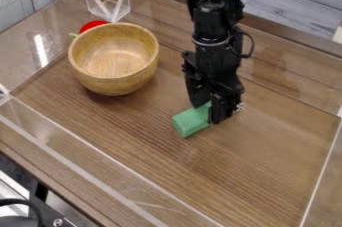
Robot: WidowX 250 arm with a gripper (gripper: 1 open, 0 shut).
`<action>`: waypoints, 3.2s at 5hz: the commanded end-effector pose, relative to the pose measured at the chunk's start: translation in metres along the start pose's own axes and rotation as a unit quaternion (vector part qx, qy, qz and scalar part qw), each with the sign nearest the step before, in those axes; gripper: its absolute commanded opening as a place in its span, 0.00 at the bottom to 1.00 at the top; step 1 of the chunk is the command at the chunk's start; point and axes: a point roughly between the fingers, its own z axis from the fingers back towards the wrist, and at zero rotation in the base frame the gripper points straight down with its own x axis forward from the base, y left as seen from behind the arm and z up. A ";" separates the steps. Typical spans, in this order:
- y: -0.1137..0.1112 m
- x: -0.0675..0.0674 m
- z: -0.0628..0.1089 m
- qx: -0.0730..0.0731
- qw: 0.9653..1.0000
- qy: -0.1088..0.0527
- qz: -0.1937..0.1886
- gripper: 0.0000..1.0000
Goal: Put the green block in the brown bowl
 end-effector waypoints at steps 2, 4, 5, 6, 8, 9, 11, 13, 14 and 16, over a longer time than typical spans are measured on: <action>0.004 0.000 0.033 0.009 0.999 -0.029 0.022 0.00; 0.013 -0.003 0.085 0.021 0.996 -0.058 0.059 0.00; 0.009 -0.006 0.066 0.021 0.997 -0.047 0.050 1.00; 0.005 -0.008 0.049 0.020 0.998 -0.038 0.039 1.00; 0.004 -0.009 0.025 0.016 0.999 -0.023 0.036 1.00; 0.003 -0.010 0.012 0.013 0.999 -0.014 0.035 1.00; 0.005 -0.010 -0.001 0.010 0.999 -0.005 0.037 0.00; 0.006 -0.011 0.020 0.010 0.999 -0.013 0.051 0.00; 0.007 -0.012 0.041 0.012 0.998 -0.026 0.062 0.00; 0.008 -0.014 0.054 0.018 0.996 -0.034 0.076 1.00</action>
